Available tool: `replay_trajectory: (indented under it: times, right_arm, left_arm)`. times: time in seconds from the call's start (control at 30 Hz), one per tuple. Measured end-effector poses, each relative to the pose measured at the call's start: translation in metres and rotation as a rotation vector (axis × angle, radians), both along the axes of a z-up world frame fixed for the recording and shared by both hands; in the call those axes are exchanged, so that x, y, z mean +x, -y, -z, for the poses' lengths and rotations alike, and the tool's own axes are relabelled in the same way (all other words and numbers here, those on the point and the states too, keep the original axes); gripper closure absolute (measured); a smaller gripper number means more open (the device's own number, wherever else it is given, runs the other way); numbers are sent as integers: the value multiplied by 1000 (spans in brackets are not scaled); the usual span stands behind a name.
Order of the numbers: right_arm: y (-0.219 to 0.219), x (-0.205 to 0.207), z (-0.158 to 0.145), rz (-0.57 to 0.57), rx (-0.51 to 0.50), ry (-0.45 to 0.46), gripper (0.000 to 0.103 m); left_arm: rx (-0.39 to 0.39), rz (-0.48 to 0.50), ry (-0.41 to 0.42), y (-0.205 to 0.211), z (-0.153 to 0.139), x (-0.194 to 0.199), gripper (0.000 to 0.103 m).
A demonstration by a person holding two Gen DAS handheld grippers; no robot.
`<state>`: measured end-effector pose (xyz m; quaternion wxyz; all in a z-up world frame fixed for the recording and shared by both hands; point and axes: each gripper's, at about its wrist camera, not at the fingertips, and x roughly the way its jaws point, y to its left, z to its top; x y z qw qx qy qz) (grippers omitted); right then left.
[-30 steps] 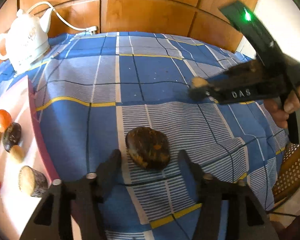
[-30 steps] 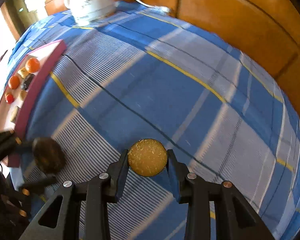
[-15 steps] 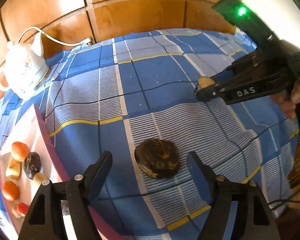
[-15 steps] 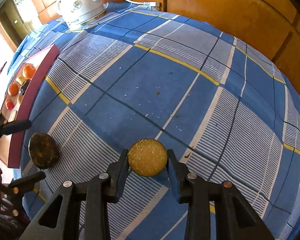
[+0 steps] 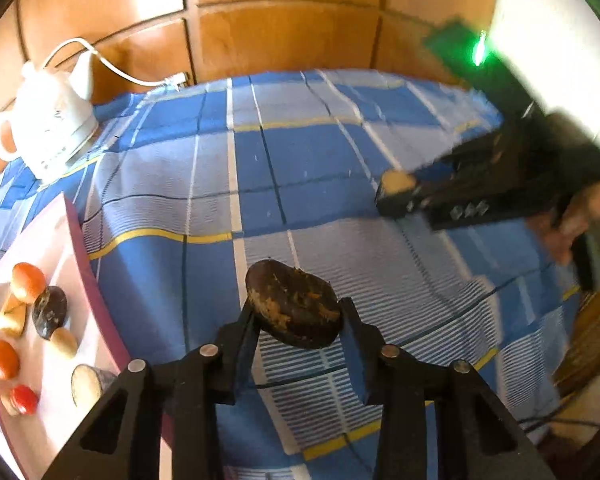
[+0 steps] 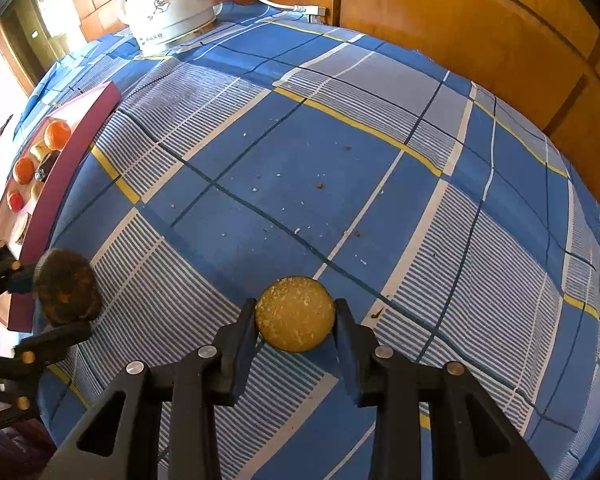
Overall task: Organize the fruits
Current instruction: 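Lift the dark fruit with the left tool while the right holds the yellow slice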
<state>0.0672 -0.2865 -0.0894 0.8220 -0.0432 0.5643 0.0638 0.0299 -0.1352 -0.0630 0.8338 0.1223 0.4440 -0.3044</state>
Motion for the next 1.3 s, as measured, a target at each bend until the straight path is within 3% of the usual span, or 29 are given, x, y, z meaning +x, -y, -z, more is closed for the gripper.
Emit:
replay_trajectory:
  times: [0.33,0.77,1.3]
  right_arm:
    - [-1,2,5,1,-9,-10,66]
    - [-3,4,6,9,2,-9,66]
    - [1,5,4,22,13,-5,66]
  left_arm:
    - [-146,-86,30,-24,-37,0,64]
    - [-125,-209,67,-53,-47,-2,64]
    - [-130,-262,68,-71,-47,-4,64]
